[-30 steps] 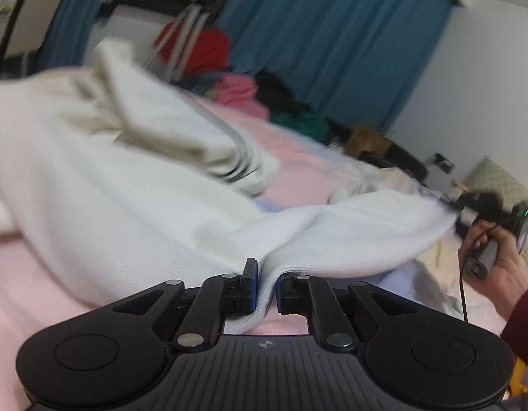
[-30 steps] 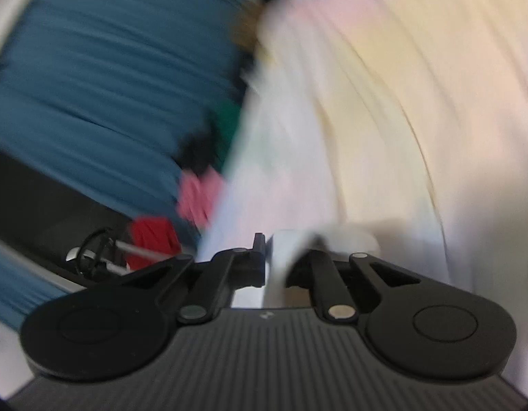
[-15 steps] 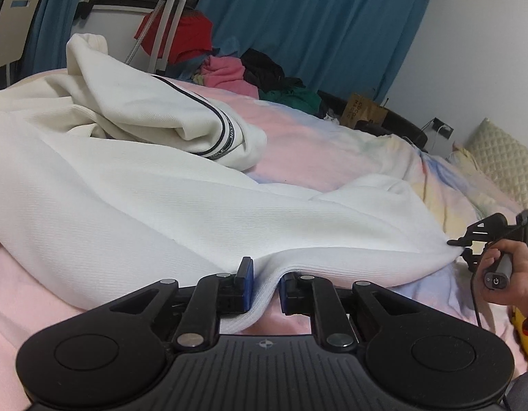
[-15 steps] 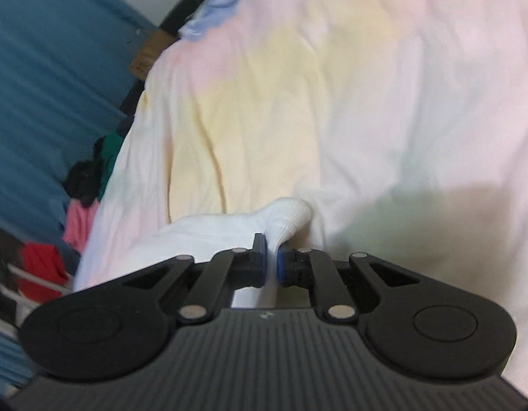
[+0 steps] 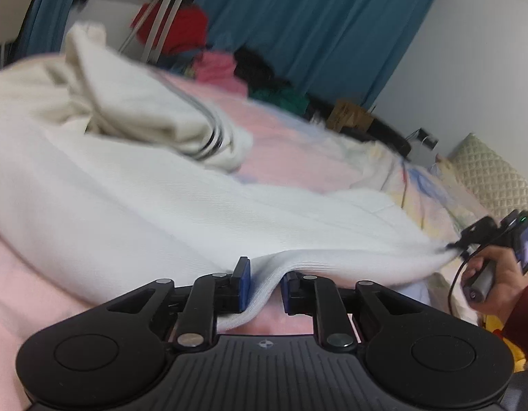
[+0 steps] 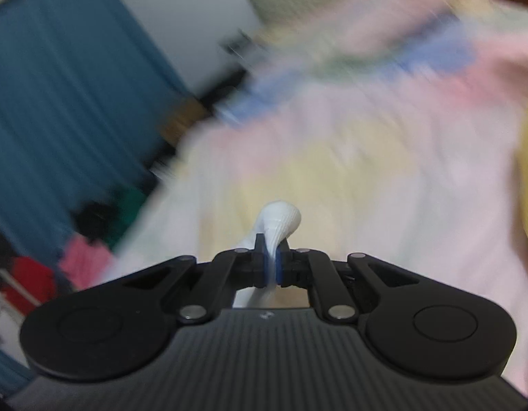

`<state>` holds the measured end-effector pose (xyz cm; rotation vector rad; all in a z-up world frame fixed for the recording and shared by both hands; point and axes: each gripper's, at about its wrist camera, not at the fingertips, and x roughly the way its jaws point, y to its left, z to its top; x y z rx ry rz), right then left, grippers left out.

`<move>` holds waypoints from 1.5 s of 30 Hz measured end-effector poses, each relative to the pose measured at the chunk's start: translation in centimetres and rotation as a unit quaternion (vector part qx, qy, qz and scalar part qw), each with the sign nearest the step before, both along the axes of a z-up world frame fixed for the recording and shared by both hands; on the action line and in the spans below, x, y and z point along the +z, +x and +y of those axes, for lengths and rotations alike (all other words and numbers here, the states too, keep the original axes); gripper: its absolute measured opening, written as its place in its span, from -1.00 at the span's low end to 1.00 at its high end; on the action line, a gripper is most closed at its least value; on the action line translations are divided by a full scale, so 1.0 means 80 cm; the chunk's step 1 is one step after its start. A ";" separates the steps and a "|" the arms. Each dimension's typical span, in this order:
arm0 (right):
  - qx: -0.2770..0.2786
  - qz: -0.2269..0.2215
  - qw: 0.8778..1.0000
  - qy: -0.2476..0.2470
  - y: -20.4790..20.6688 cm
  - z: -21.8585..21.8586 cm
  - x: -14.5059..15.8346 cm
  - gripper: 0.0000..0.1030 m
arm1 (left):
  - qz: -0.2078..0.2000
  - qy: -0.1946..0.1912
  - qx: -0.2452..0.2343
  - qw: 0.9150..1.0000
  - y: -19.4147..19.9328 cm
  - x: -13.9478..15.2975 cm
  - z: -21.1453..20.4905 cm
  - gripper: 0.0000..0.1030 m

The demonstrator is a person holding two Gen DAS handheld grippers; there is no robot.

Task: Fold clothes

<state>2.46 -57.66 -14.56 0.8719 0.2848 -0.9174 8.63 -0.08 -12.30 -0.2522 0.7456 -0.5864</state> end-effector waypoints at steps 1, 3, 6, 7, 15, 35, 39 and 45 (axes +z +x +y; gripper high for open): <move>0.001 0.018 1.000 0.021 0.001 -0.004 -0.013 -0.85 | 0.014 0.001 0.001 1.000 0.001 0.000 0.002 -0.45; -0.002 0.043 0.998 0.046 0.003 -0.012 -0.031 -0.85 | 0.041 -0.012 0.011 0.999 -0.004 0.003 0.016 -0.20; -0.001 0.037 0.997 0.062 0.001 -0.021 -0.035 -0.85 | 0.065 -0.064 0.057 0.994 -0.018 0.018 0.057 0.62; -0.001 0.035 0.998 0.061 0.004 -0.022 -0.033 -0.85 | 0.069 -0.091 0.085 0.990 -0.023 0.020 0.077 0.62; 0.000 0.031 0.999 0.037 0.017 0.003 -0.009 -0.85 | 0.186 -0.346 0.393 0.831 -0.013 -0.055 0.250 0.42; -0.030 0.018 0.999 0.010 0.006 0.009 -0.005 -0.86 | 0.141 -0.276 0.424 0.851 -0.048 0.106 0.428 -0.88; -0.051 0.023 0.997 -0.060 -0.005 0.028 0.030 -0.86 | 0.166 -0.243 0.398 0.869 -0.058 0.112 0.447 -0.88; -0.107 0.127 0.983 -0.077 -0.018 0.034 0.031 -0.86 | 0.212 -0.161 0.395 0.879 -0.066 0.065 0.463 -0.86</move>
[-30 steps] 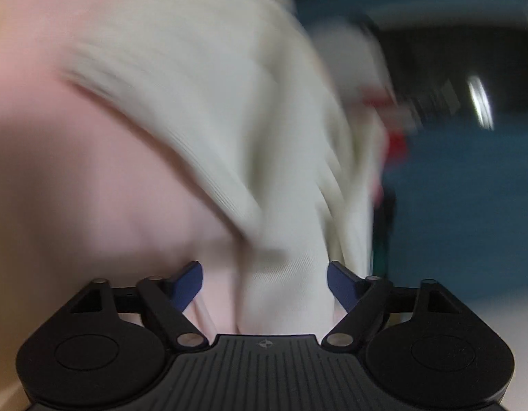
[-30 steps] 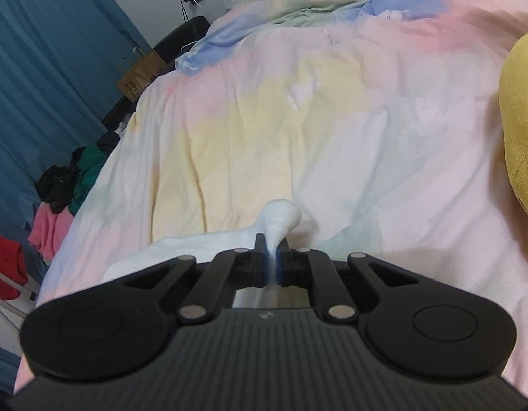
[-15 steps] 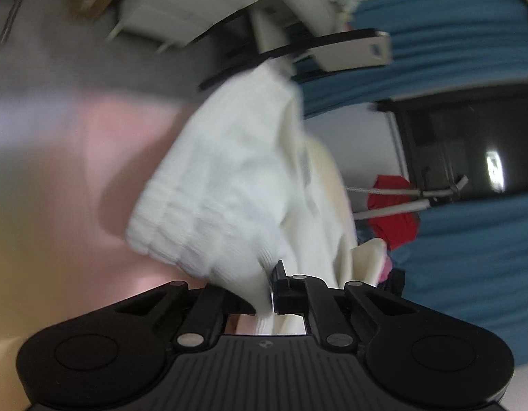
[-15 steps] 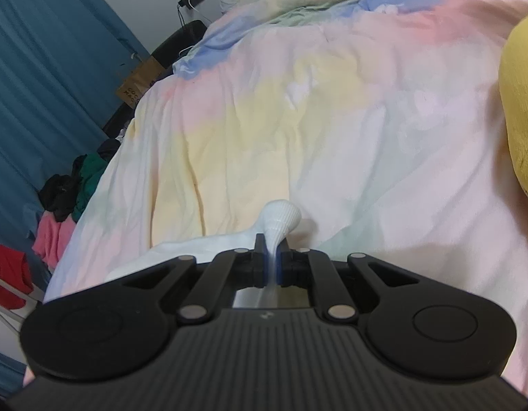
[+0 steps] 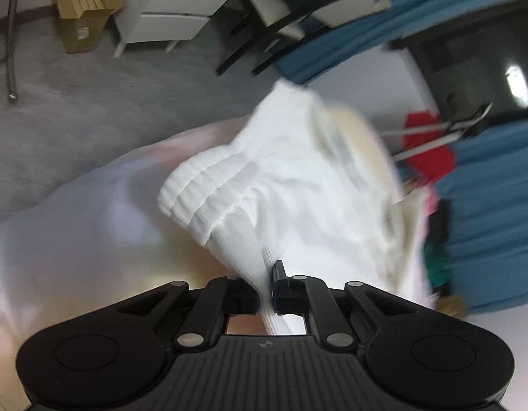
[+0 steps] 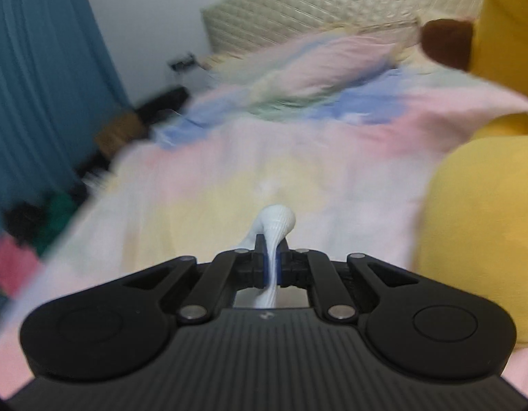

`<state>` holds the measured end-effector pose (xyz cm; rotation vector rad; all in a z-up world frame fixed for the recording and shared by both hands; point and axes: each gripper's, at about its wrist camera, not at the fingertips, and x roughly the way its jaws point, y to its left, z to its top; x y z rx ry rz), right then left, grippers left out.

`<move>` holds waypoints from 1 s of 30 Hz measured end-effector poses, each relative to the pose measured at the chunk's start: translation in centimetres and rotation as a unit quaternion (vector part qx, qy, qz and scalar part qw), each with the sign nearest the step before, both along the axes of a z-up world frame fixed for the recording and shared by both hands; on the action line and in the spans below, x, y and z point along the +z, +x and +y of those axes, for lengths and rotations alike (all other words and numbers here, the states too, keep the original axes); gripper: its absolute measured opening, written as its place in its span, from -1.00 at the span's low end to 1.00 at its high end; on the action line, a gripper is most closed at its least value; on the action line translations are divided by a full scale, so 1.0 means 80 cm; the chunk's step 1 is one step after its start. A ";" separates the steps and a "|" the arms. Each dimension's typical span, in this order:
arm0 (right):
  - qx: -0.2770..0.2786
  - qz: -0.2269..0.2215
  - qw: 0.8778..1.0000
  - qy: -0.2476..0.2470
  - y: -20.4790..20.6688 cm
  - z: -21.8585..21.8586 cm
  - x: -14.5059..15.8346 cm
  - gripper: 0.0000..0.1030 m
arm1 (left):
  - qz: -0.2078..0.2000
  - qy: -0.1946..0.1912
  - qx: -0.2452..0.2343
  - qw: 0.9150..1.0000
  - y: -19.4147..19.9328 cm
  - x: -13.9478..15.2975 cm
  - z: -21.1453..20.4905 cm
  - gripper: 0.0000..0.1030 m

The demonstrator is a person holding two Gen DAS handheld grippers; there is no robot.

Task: Fold clothes

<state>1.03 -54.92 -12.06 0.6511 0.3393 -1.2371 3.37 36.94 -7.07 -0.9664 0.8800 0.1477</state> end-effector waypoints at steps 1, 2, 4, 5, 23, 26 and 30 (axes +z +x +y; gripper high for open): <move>-0.003 0.026 0.999 0.025 0.003 -0.005 -0.012 -0.86 | 0.012 0.016 -0.008 1.000 0.003 -0.008 -0.003 -0.84; -0.004 0.052 0.997 0.052 0.006 -0.011 -0.025 -0.85 | 0.018 0.027 -0.014 0.999 0.001 -0.013 -0.005 -0.81; 0.001 0.083 0.994 0.077 0.011 -0.020 -0.042 -0.85 | 0.024 0.042 -0.019 0.999 -0.001 -0.020 -0.009 -0.66; 0.002 0.090 0.992 0.083 0.012 -0.023 -0.046 -0.84 | 0.021 0.038 -0.018 0.999 -0.008 -0.025 -0.007 -0.64; 0.168 -0.074 0.977 -0.113 -0.004 0.113 0.093 0.44 | -0.138 0.313 -0.141 0.929 -0.032 0.105 -0.175 0.95; 0.253 -0.104 0.956 -0.105 0.001 0.157 0.097 0.44 | -0.165 0.291 -0.178 0.925 0.017 0.109 -0.229 0.96; 0.322 -0.086 0.938 -0.095 0.026 0.193 0.083 0.44 | -0.171 0.270 -0.183 0.930 0.119 0.102 -0.288 0.96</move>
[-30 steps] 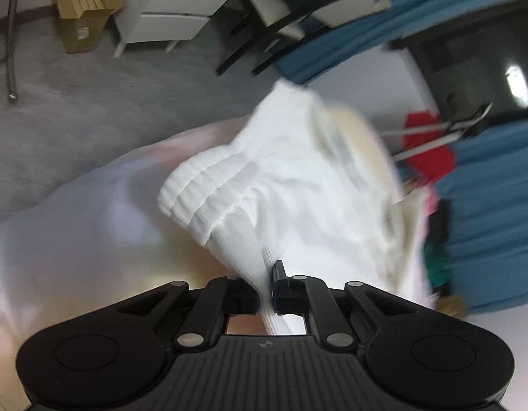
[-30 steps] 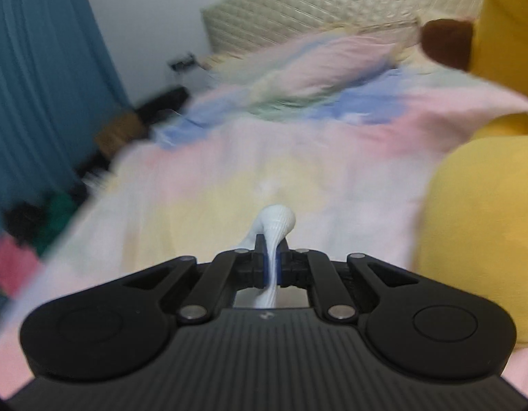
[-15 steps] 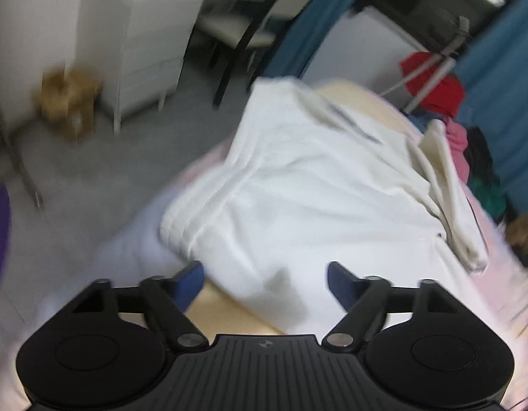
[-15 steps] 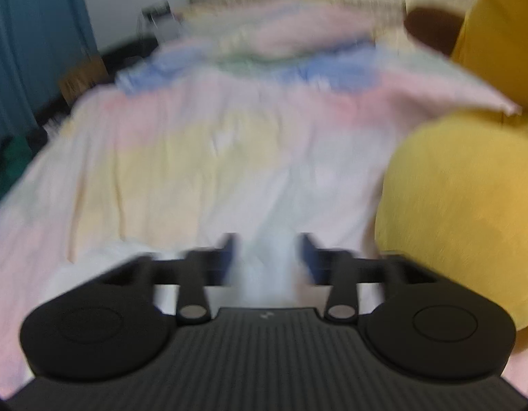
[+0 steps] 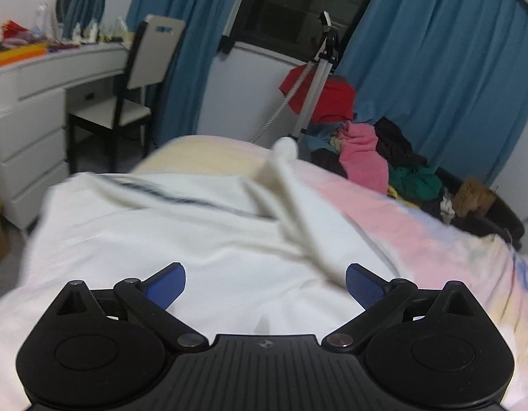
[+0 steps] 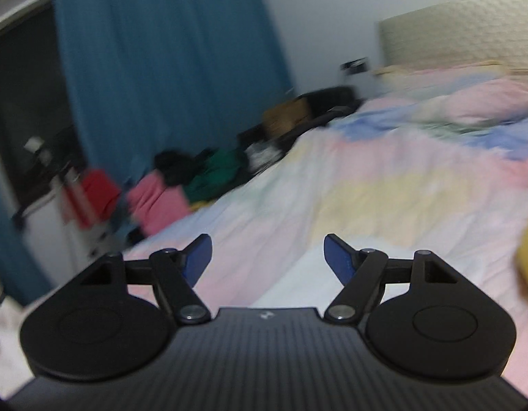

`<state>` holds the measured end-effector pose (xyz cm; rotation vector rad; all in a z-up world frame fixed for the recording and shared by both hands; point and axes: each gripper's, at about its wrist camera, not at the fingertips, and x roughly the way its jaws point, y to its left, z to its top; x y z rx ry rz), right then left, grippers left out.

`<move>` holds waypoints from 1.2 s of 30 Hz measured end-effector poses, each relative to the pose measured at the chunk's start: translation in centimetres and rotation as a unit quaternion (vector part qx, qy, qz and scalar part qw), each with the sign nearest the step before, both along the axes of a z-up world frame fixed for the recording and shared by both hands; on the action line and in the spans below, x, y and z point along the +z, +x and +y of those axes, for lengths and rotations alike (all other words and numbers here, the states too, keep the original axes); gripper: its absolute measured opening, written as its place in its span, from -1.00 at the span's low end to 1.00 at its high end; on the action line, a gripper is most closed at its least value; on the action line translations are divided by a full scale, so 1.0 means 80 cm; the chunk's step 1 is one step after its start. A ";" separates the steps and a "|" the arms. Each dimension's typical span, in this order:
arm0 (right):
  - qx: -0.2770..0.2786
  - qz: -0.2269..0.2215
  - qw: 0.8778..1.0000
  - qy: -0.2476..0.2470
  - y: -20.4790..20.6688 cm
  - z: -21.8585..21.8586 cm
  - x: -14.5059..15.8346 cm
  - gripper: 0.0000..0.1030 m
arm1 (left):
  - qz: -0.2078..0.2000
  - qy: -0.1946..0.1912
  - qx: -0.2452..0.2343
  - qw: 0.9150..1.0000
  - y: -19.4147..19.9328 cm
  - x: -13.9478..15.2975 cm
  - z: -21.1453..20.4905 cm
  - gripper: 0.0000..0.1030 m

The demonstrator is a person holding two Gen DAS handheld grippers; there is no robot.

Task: Fold clothes

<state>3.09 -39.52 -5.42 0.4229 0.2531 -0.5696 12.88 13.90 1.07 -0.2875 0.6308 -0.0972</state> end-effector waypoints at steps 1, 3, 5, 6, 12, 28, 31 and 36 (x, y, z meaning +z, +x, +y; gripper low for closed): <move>0.013 0.008 1.000 -0.002 0.007 0.004 -0.004 0.44 | 0.002 -0.002 0.001 1.000 0.030 -0.004 -0.014 0.96; 0.029 0.021 0.999 -0.010 0.019 0.010 -0.011 0.44 | 0.005 0.003 0.017 1.000 0.081 -0.021 -0.033 0.96; 0.025 0.032 0.999 -0.018 0.030 0.006 -0.021 0.44 | 0.011 0.011 0.029 0.999 0.142 -0.037 -0.046 0.95; 0.024 0.036 0.999 -0.011 0.039 0.004 -0.026 0.44 | 0.010 0.018 0.035 0.999 0.168 -0.043 -0.052 0.95; 0.020 0.052 0.998 0.024 0.092 0.002 -0.056 0.44 | 0.023 0.060 0.073 0.995 0.311 -0.076 -0.086 0.89; 0.015 0.064 0.997 -0.027 0.128 0.023 -0.088 0.44 | -0.085 0.174 -0.130 0.972 0.349 0.008 -0.248 -0.95; 0.010 0.057 0.998 -0.037 0.115 0.028 -0.078 0.44 | -0.176 0.167 -0.229 0.943 0.295 0.061 -0.289 -0.95; 0.000 0.037 0.999 -0.037 0.086 0.029 -0.058 0.44 | -0.264 0.131 -0.356 0.887 0.241 0.132 -0.363 -0.95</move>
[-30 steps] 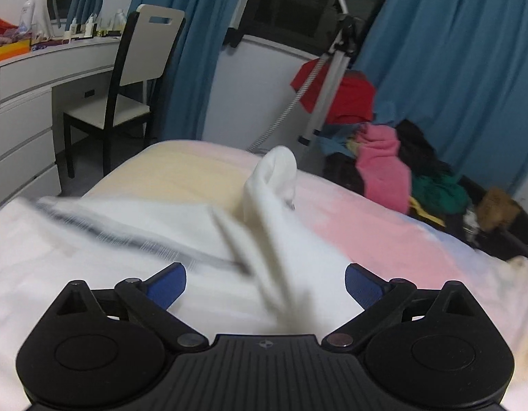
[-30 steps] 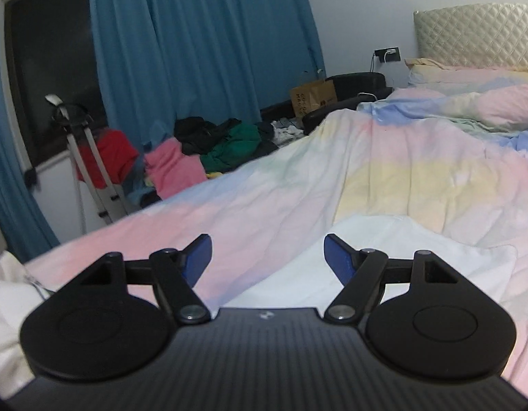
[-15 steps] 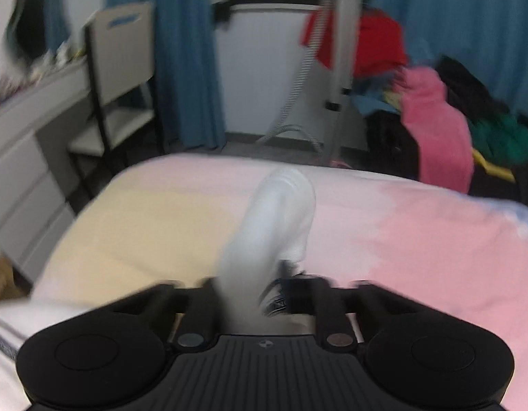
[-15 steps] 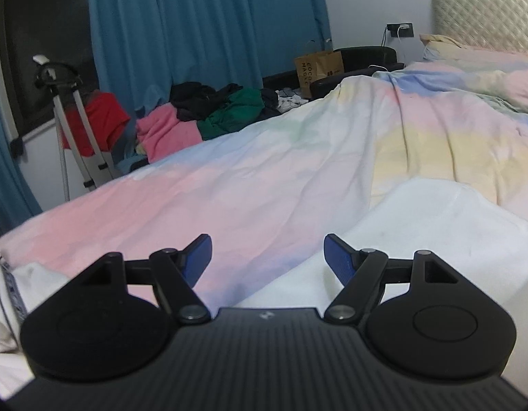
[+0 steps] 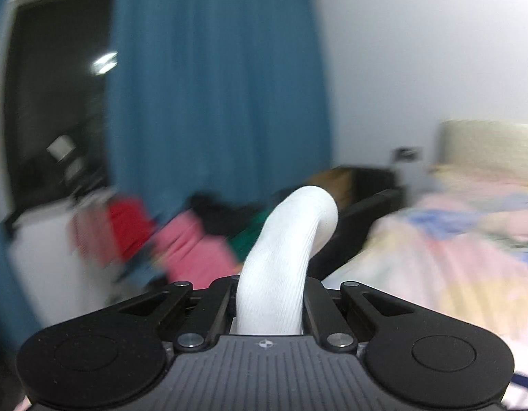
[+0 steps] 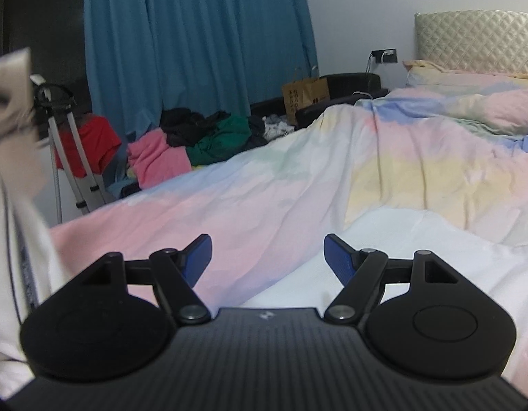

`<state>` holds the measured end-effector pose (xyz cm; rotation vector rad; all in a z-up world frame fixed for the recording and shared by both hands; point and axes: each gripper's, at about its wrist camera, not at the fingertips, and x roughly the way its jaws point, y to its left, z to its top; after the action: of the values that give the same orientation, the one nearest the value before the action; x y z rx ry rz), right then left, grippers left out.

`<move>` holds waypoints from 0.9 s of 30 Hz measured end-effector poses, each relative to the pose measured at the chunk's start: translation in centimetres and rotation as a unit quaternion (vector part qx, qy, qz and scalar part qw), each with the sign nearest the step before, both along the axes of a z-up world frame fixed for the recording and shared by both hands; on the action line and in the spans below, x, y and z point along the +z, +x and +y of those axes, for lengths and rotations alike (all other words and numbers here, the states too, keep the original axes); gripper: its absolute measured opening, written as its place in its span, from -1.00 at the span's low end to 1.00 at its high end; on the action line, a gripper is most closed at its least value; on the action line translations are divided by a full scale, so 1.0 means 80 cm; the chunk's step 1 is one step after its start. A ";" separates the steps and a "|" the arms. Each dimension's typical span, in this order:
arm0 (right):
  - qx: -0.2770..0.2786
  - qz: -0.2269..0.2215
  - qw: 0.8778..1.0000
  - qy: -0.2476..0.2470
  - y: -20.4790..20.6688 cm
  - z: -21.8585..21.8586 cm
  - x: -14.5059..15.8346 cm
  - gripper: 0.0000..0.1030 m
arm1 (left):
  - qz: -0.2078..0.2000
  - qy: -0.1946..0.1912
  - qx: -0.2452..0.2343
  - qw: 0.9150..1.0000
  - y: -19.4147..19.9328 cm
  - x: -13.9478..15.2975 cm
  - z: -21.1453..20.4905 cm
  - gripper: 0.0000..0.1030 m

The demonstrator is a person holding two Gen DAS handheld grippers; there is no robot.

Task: Fold clothes

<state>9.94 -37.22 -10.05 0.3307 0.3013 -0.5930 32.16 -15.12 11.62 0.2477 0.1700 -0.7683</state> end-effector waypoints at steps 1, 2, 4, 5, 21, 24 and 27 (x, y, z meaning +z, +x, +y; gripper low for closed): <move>0.000 -0.006 1.000 0.002 -0.006 -0.001 0.003 0.44 | -0.007 0.000 -0.024 1.000 -0.006 0.008 -0.014 -0.94; -0.003 -0.013 1.000 0.003 -0.011 -0.001 0.005 0.44 | -0.009 0.006 -0.047 0.999 -0.008 0.012 -0.034 -0.94; -0.013 -0.020 1.000 0.005 -0.015 -0.003 0.006 0.44 | -0.022 0.025 -0.088 0.996 -0.009 0.015 -0.077 -0.94; -0.017 -0.021 1.000 0.009 -0.014 -0.006 0.005 0.44 | -0.033 0.038 -0.099 0.994 -0.007 0.011 -0.099 -0.94; -0.025 0.027 0.995 0.094 0.047 -0.057 -0.059 0.44 | 0.105 0.060 0.072 0.990 0.194 -0.239 -0.250 0.32; -0.012 0.036 0.995 0.089 0.055 -0.054 -0.064 0.44 | 0.098 0.039 0.122 0.987 0.190 -0.229 -0.202 0.48; 0.015 0.030 0.996 0.085 0.056 -0.047 -0.060 0.44 | 0.099 -0.003 0.146 0.984 0.153 -0.201 -0.144 0.58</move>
<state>14.41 -41.01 -14.84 0.4715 0.4150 -0.5506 44.37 -26.64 -4.43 0.1364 0.3828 -0.5003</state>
